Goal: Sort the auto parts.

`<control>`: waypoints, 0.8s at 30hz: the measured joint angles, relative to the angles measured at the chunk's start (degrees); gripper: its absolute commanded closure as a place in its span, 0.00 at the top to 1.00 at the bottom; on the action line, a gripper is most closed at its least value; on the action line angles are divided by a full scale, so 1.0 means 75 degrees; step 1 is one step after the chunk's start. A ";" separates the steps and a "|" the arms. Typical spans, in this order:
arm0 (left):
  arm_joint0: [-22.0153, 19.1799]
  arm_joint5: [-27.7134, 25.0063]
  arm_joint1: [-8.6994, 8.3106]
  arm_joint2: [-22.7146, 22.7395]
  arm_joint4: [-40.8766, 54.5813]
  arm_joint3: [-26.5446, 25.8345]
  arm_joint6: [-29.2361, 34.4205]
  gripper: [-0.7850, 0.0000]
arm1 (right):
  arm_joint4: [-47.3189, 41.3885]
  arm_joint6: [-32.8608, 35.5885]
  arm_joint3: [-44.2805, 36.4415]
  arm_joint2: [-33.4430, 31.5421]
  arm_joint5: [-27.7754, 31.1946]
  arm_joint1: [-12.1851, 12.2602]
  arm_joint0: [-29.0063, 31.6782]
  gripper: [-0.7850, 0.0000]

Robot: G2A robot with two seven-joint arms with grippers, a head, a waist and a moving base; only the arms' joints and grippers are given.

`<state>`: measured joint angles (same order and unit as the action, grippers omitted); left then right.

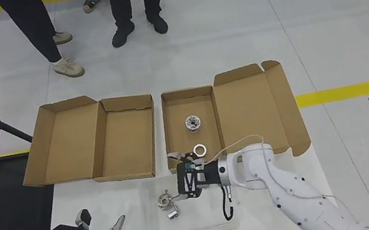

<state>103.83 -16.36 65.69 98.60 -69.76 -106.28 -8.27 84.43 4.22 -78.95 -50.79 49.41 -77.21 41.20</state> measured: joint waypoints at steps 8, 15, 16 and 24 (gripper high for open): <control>0.0036 -0.0479 -0.0108 0.0003 -0.1879 -0.0555 0.0521 1.00 | 0.1629 -0.1768 -0.1163 -0.0314 -0.0044 0.0305 0.0661 1.00; -0.0013 -0.1365 -0.0203 0.0070 -0.2683 -0.1446 0.1022 1.00 | 0.3439 -0.4043 -0.2201 -0.1273 -0.0350 0.0848 0.1965 1.00; -0.0053 -0.1512 -0.0217 0.0058 -0.2782 -0.1569 0.1123 1.00 | 0.3645 -0.4315 -0.2343 -0.1404 -0.0399 0.0918 0.2150 1.00; -0.0885 -0.2576 -0.0294 -0.0870 -0.3901 -0.2215 0.2378 1.00 | 0.5579 -0.7010 -0.3206 -0.2393 -0.0765 0.1530 0.3520 1.00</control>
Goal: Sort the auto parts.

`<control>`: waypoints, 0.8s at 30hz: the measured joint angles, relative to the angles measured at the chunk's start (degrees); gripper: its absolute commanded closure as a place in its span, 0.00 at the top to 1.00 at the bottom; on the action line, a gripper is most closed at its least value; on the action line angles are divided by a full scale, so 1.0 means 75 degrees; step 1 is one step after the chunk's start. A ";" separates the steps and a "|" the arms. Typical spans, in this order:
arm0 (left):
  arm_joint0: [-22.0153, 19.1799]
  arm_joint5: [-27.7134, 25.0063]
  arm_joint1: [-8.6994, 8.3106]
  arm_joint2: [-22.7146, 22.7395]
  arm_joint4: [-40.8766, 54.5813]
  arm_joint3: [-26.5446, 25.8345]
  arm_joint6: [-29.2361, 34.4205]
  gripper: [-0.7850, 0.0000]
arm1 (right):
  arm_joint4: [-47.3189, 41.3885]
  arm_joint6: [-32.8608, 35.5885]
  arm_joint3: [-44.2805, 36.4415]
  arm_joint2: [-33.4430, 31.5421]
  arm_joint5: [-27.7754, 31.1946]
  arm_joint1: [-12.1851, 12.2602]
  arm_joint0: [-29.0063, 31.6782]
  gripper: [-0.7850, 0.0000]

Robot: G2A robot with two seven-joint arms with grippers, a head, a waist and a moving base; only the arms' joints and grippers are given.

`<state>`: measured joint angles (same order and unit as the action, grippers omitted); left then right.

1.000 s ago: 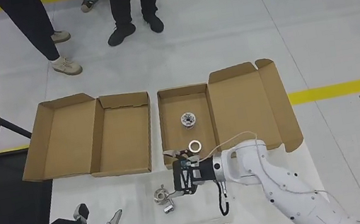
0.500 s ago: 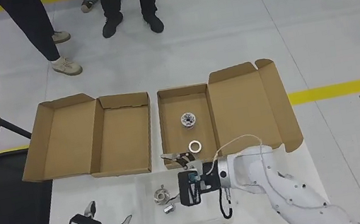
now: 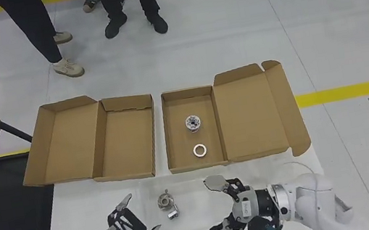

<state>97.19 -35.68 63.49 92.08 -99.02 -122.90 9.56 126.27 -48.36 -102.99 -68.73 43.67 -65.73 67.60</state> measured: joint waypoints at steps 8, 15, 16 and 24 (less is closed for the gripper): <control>-0.0453 -0.0252 0.0010 -0.0483 -0.0041 0.0018 0.0614 1.00 | 0.0305 -0.0336 -0.0037 -0.0140 -0.0029 0.0090 0.0179 1.00; -0.0440 -0.0237 0.0010 -0.0496 -0.0055 0.0043 0.0636 1.00 | 0.0283 -0.0327 -0.0054 -0.0120 -0.0055 0.0087 0.0190 1.00; -0.0423 -0.0249 0.0008 -0.0569 -0.0133 0.0117 0.0761 1.00 | 0.0220 -0.0282 -0.0080 -0.0071 -0.0143 0.0084 0.0211 1.00; -0.1524 -0.1430 0.0007 -0.1479 -0.0469 0.0240 0.2385 1.00 | -0.0103 -0.0352 0.0040 -0.0054 -0.0441 0.0161 0.0235 1.00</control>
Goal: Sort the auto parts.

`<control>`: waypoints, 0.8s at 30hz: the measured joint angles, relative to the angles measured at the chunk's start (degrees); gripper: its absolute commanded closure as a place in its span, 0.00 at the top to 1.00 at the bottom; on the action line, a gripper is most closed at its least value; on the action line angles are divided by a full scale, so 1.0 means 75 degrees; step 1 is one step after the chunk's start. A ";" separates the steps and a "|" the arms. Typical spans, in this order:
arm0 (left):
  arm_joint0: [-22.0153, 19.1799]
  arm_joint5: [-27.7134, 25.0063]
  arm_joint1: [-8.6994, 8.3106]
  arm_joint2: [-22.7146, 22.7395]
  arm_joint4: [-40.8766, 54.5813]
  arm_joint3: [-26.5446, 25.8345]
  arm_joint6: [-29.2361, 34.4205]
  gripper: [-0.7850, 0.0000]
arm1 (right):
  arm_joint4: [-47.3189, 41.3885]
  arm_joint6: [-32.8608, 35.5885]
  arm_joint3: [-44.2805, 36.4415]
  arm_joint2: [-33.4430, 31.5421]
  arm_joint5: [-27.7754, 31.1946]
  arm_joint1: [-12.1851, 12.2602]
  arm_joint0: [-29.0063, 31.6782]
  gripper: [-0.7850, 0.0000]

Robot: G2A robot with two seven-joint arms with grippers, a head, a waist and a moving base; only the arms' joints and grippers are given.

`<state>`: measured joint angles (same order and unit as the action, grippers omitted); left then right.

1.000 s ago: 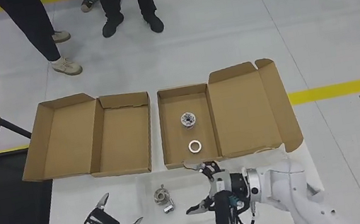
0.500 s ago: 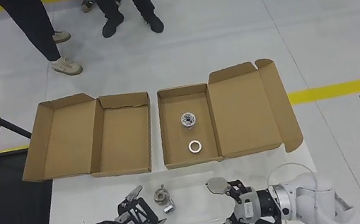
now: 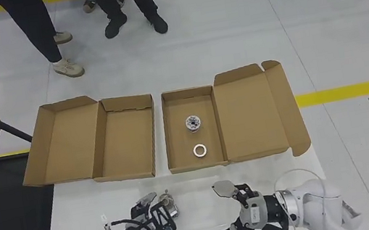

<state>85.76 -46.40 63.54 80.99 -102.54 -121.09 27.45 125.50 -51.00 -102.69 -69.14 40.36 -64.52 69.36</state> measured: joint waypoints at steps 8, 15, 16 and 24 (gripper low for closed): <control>-0.1803 -0.0938 0.0189 -0.1520 0.0372 0.1089 0.2004 1.00 | -0.0074 -0.0149 -0.0106 -0.0190 -0.0289 0.0135 0.0225 1.00; -0.2655 -0.0960 0.0348 -0.2191 0.1051 0.1985 0.2783 1.00 | -0.0233 -0.0138 -0.0153 -0.0356 -0.0407 0.0229 0.0419 1.00; -0.2649 -0.0961 0.0348 -0.2188 0.1036 0.1980 0.2780 1.00 | -0.0238 -0.0130 -0.0150 -0.0358 -0.0403 0.0230 0.0421 1.00; -0.2553 -0.0948 0.0335 -0.2241 0.0955 0.2068 0.2683 1.00 | -0.0235 -0.0130 -0.0149 -0.0356 -0.0400 0.0229 0.0419 1.00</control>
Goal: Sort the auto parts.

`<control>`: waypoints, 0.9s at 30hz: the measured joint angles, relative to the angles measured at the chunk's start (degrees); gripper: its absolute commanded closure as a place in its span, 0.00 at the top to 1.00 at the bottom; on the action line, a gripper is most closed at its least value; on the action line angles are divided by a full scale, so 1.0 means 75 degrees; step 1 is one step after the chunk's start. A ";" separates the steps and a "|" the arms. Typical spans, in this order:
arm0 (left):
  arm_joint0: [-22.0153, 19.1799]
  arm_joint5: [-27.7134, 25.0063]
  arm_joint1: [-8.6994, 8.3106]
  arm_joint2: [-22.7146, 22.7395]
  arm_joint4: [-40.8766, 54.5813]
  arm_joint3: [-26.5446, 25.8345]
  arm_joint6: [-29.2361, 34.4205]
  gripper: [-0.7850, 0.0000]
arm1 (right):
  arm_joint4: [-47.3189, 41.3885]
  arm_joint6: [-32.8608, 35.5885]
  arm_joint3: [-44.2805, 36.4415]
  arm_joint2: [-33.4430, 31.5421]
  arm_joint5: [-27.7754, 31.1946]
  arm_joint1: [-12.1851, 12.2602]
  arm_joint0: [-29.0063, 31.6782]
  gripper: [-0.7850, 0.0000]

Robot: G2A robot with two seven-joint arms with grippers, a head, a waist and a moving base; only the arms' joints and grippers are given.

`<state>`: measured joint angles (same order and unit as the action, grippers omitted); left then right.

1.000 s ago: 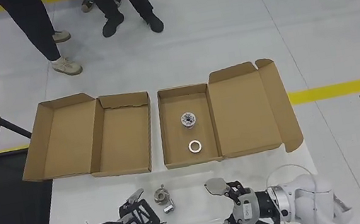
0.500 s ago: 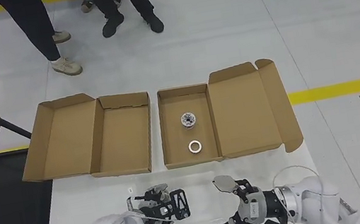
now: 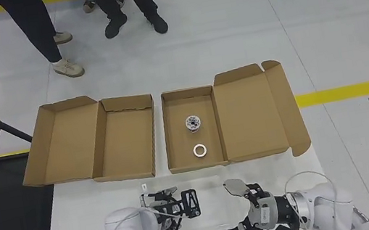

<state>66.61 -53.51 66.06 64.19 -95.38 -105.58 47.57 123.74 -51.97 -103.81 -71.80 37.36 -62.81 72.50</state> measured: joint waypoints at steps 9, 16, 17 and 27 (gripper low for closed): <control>-0.0341 -0.0318 0.0032 -0.0588 -0.0117 0.0638 0.0112 1.00 | 0.0000 0.0000 0.0000 0.0000 0.0000 0.0000 0.0000 1.00; -0.0694 -0.0089 0.0093 -0.0901 0.0177 0.1111 0.0339 0.96 | 0.0000 0.0000 0.0000 0.0000 0.0000 0.0000 0.0000 1.00; -0.0733 -0.0054 0.0104 -0.0933 0.0220 0.1150 0.0374 0.95 | 0.0000 0.0000 0.0000 0.0000 0.0000 0.0000 0.0000 1.00; -0.0980 0.0132 0.0145 -0.1210 0.0448 0.1319 0.0559 0.74 | 0.0000 0.0000 0.0000 0.0000 0.0000 0.0000 0.0000 1.00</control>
<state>59.27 -52.52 67.14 55.11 -92.02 -95.69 51.76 123.74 -51.98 -103.81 -71.80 37.36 -62.81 72.50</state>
